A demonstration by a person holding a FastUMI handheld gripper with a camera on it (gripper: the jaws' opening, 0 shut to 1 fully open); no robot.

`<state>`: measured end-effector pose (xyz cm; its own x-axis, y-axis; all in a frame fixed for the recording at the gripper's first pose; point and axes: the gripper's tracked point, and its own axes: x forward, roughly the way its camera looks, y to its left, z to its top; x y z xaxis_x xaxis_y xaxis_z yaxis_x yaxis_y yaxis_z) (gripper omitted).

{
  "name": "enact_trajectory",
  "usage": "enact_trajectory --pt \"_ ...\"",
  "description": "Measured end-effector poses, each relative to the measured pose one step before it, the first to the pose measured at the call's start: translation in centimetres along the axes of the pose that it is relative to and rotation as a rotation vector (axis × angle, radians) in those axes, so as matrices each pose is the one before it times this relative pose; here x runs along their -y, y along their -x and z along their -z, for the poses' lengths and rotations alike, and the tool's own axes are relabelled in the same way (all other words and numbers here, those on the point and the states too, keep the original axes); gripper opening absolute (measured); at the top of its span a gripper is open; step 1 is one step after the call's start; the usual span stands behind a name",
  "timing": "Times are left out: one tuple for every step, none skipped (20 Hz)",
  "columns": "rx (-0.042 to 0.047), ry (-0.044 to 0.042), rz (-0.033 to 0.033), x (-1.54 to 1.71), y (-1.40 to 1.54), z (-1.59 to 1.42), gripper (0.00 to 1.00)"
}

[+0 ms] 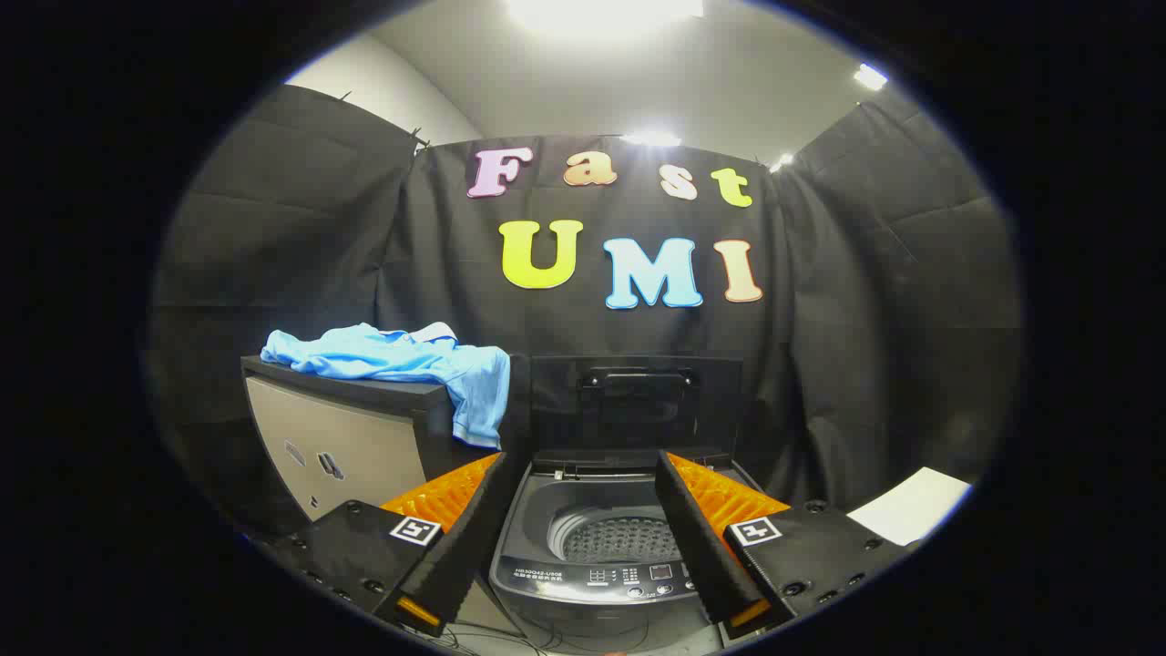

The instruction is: Put the clothes into the washing machine and then close the washing machine lid.

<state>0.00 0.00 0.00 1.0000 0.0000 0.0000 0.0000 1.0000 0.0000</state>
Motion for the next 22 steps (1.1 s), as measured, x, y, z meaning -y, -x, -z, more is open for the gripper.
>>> enact_trajectory --pt "0.00166 -0.00235 0.00068 -0.037 0.171 -0.086 0.99" --pt "0.00317 -0.00008 0.00026 0.042 0.122 -0.102 0.99" --pt "0.0001 0.00132 0.00126 0.075 0.12 0.07 0.99" --pt "-0.00032 -0.00103 -0.00111 0.054 0.056 0.002 0.99" --pt "-0.00255 -0.00057 -0.00185 -0.042 0.037 0.129 0.99" --pt "-0.0012 0.00372 0.0005 0.055 0.12 -0.017 0.99" --pt "0.00179 0.00452 0.00096 0.108 0.095 0.014 0.99" --pt "0.00072 0.00321 -0.00018 -0.024 0.198 -0.126 0.99" --pt "0.00014 0.00223 -0.00081 -0.061 0.096 0.063 0.99" --pt "0.00157 0.00166 0.00105 0.054 -0.037 -0.027 0.99" --pt "0.0015 0.0009 0.00205 0.015 0.034 -0.09 0.99" --pt "0.00008 0.00104 0.00254 0.06 0.135 -0.064 0.99" --pt "0.00269 -0.00073 0.00173 0.01 0.098 -0.039 0.99" --pt "0.00018 -0.00052 0.00208 0.022 0.038 -0.041 0.99" --pt "0.00035 -0.0005 0.0021 0.075 -0.074 0.044 0.99" --pt "-0.00025 0.00027 0.00299 -0.018 0.025 -0.082 0.99" --pt "-0.00126 -0.00005 0.0006 -0.017 0.067 0.125 0.99" --pt "-0.00114 -0.00036 0.00017 -0.094 0.058 0.047 0.99" --pt "-0.00149 0.00077 -0.0003 -0.046 -0.033 0.007 0.99" --pt "-0.00037 0.00174 0.00078 -0.051 -0.009 -0.013 0.99" --pt "-0.00019 0.00021 -0.00104 -0.091 0.075 -0.051 0.99" --pt "0.00051 -0.00027 -0.00145 -0.171 -0.004 -0.13 0.99"
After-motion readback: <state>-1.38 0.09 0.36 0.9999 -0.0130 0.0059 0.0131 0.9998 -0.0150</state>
